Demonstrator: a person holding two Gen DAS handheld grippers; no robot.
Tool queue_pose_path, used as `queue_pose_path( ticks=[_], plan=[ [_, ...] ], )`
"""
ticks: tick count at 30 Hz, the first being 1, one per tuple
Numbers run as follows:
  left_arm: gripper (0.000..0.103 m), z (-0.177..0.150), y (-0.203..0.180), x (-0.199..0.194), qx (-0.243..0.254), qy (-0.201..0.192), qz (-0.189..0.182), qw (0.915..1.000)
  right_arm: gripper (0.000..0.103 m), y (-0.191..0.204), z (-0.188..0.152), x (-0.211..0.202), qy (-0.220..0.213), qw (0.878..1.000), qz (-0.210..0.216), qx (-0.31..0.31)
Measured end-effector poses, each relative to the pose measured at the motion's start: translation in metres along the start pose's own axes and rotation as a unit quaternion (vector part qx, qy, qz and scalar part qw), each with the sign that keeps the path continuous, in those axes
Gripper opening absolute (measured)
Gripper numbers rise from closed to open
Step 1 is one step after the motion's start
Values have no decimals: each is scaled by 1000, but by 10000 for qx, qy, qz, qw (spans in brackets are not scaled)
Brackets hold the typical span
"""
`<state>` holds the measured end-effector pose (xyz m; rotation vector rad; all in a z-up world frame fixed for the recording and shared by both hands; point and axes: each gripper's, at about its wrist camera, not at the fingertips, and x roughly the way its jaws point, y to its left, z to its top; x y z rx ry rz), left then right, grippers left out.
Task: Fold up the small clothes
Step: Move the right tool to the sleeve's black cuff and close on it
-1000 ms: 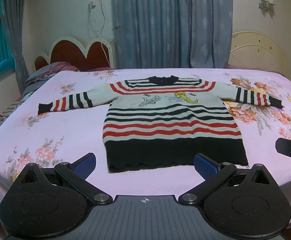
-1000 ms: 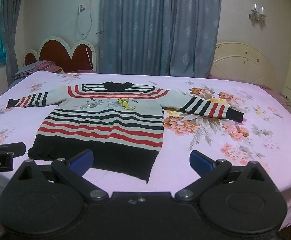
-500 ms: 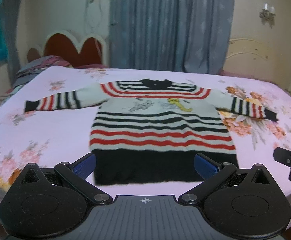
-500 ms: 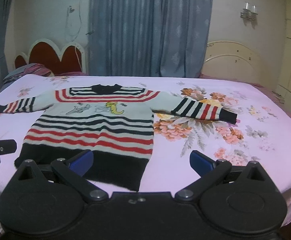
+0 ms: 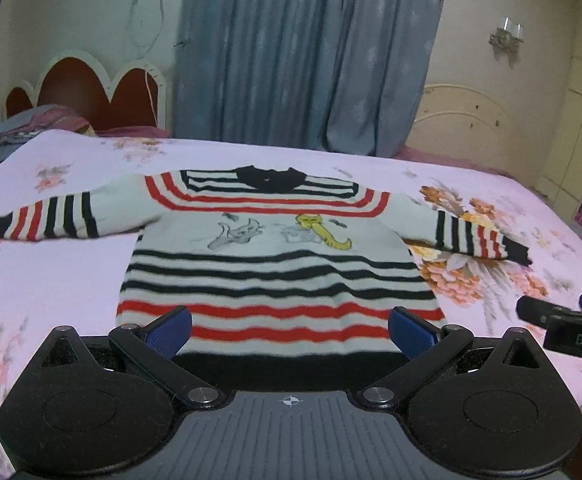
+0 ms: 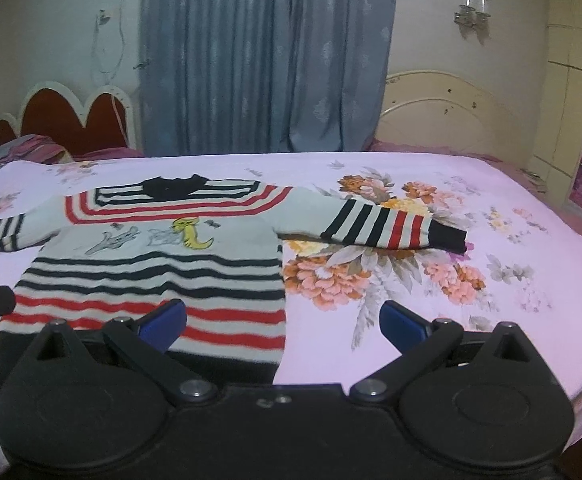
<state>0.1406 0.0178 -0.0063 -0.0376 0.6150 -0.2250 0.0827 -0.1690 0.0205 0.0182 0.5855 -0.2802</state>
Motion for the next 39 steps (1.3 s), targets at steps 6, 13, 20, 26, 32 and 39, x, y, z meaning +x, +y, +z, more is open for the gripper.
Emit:
queue_pose_path(
  ticks=[6, 13, 20, 26, 32, 39],
  plan=[
    [103, 21, -2, 32, 429, -165, -34, 9989, 102, 5, 15, 22, -69, 9997, -199, 133],
    [103, 46, 7, 61, 199, -482, -176, 9985, 100, 5, 28, 48, -89, 9985, -429, 323],
    [103, 56, -2, 99, -9, -41, -860, 9963, 75, -31, 41, 69, -137, 9956, -671, 633],
    [103, 56, -22, 133, -12, 114, -606, 9981, 52, -84, 56, 112, -152, 9907, -846, 1051],
    [103, 71, -41, 180, -133, 395, -120, 9991, 35, -145, 67, 178, 118, 9811, -995, 1656],
    [103, 86, -89, 222, -27, 596, 97, 9982, 28, -212, 60, 247, 484, 9644, -1059, 2373]
  ],
)
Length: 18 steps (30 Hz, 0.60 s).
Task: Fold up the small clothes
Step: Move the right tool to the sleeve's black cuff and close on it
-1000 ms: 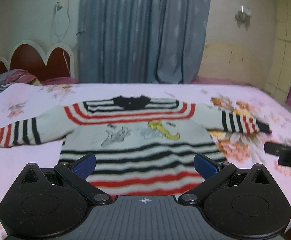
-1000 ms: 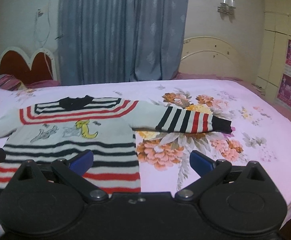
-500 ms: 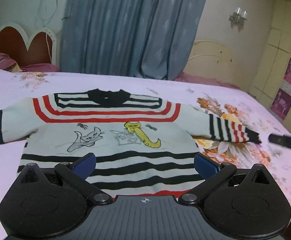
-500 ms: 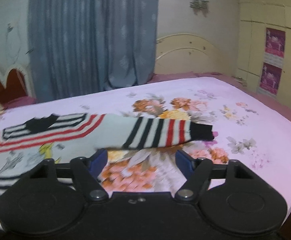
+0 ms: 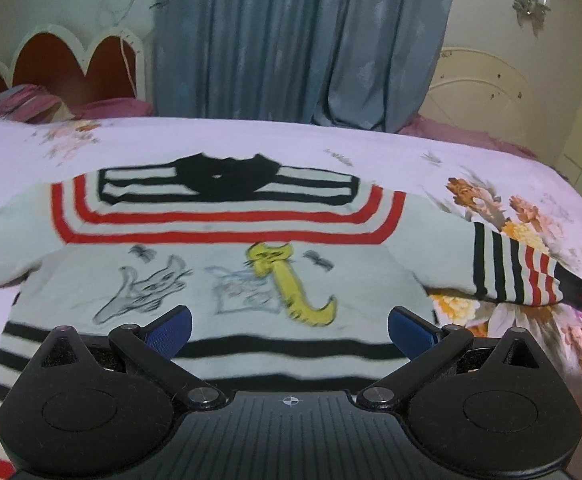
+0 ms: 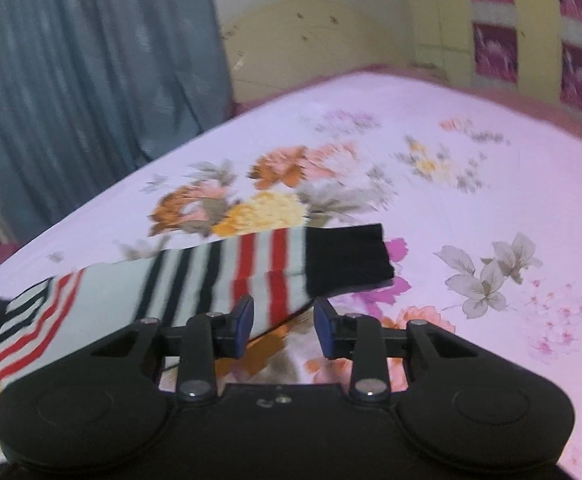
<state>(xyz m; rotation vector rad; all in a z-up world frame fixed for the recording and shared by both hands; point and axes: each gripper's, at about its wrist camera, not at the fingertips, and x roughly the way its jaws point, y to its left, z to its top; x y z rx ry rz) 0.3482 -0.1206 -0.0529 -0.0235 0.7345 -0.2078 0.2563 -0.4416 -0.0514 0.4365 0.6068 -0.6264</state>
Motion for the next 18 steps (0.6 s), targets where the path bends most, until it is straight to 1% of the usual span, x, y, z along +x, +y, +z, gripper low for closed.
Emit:
queue_pose_path(
  ticks=[3, 9, 13, 16, 18],
  plan=[
    [103, 3, -19, 10, 102, 100, 67, 9999, 26, -13, 5, 30, 149, 9996, -8, 256],
    [103, 3, -37, 32, 248, 449, 209, 9985, 26, -35, 3, 72, 381, 9952, 135, 896],
    [103, 6, -48, 41, 340, 511, 249, 9978, 26, -49, 0, 85, 442, 9895, 327, 1333],
    [103, 9, -56, 46, 399, 512, 224, 9976, 27, -56, -1, 88, 384, 9838, 487, 1682],
    [103, 10, -62, 48, 411, 521, 212, 9976, 27, -58, 0, 91, 348, 9814, 557, 1804]
  ],
)
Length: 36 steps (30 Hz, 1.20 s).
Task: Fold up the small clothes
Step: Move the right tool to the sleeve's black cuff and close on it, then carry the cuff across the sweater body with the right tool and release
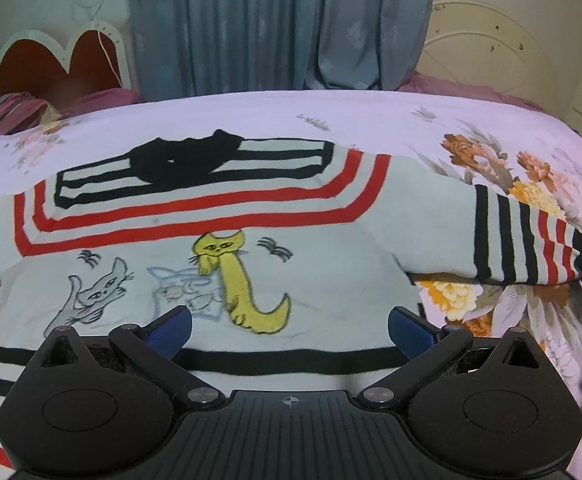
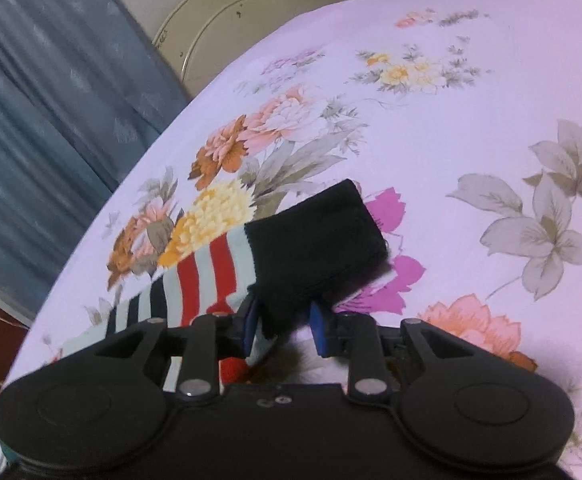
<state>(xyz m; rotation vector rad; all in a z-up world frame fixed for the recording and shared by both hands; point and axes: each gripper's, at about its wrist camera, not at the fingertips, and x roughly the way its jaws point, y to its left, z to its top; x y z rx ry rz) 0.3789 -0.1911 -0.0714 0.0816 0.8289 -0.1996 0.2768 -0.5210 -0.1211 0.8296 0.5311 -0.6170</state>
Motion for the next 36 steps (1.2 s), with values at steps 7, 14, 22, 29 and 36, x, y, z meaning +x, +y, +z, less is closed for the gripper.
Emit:
queue_pose_path(
  ticks=[7, 14, 22, 29, 36],
  plan=[
    [103, 5, 14, -3, -480, 114, -238, 9985, 21, -7, 10, 5, 45, 9996, 99, 277],
    [103, 1, 45, 0, -740, 234, -246, 9967, 19, -11, 10, 6, 63, 9977, 230, 635],
    [103, 13, 105, 21, -658, 248, 310, 9970, 7, 39, 4, 8, -307, 9888, -568, -1347],
    [103, 24, 172, 37, -716, 1, 105, 9974, 7, 151, -41, -4, -438, 9550, 330, -2916],
    [103, 22, 238, 42, -1272, -240, -216, 9914, 6, 256, -137, 10, 170, 9196, 1242, -3723]
  ],
)
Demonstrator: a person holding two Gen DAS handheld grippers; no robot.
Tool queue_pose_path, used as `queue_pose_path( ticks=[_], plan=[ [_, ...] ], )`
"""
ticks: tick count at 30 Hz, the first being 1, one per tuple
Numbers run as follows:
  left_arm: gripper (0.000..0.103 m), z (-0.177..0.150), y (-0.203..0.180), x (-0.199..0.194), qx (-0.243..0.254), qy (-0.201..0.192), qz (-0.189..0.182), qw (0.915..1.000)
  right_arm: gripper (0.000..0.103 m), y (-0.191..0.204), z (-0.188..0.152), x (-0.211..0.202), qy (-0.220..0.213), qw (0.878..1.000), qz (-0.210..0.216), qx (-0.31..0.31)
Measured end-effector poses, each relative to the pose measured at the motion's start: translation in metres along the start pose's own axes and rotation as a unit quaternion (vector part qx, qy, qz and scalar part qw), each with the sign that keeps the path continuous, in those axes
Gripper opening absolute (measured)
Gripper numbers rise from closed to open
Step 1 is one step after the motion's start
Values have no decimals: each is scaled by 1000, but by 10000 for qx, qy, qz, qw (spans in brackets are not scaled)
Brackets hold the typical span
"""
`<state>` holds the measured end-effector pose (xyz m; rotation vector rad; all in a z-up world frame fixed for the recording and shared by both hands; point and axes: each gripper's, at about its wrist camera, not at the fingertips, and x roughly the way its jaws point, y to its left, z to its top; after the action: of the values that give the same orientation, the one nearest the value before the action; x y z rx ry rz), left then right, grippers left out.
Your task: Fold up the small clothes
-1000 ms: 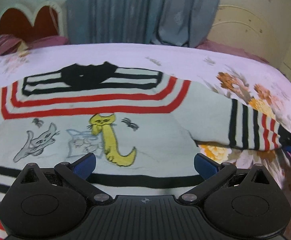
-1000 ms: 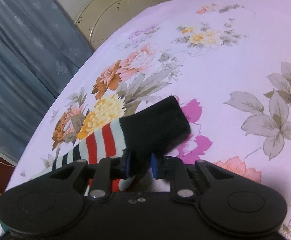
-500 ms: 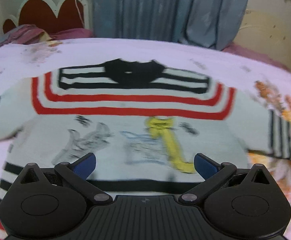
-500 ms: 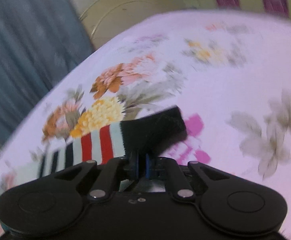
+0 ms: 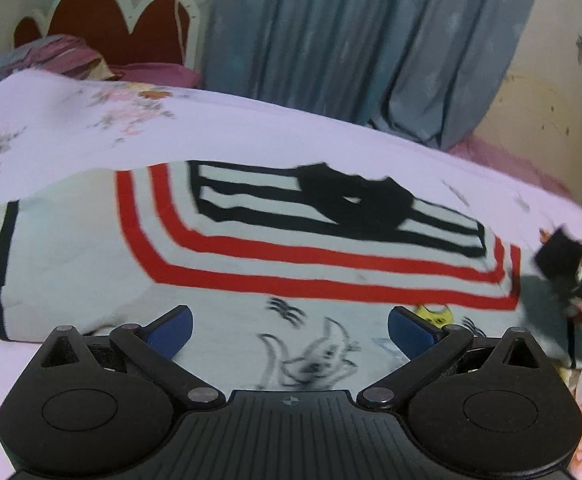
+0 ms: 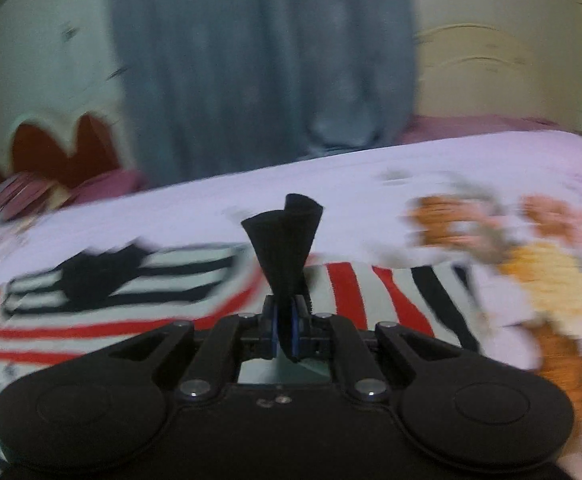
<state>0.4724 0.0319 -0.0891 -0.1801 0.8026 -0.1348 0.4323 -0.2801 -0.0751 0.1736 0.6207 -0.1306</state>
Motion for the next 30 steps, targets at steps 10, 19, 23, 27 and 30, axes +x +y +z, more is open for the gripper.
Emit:
queue_pose_path(
  ticks=[10, 19, 23, 27, 30],
  plan=[
    [102, -6, 50, 11, -226, 82, 143, 9996, 7, 121, -36, 29, 416, 9927, 697, -887],
    [102, -5, 37, 19, -144, 41, -302, 9994, 40, 148, -52, 28, 564, 9877, 1026, -1036],
    [102, 0, 6, 39, -45, 61, -838, 9965, 28, 118, -40, -1, 143, 9954, 802, -502],
    [75, 2, -31, 65, -57, 352, -1310, 9907, 27, 70, -29, -20, -84, 9996, 198, 159],
    [64, 1, -53, 86, -45, 677, -1217, 9902, 27, 35, -24, -34, -233, 9974, -399, 544]
  ],
)
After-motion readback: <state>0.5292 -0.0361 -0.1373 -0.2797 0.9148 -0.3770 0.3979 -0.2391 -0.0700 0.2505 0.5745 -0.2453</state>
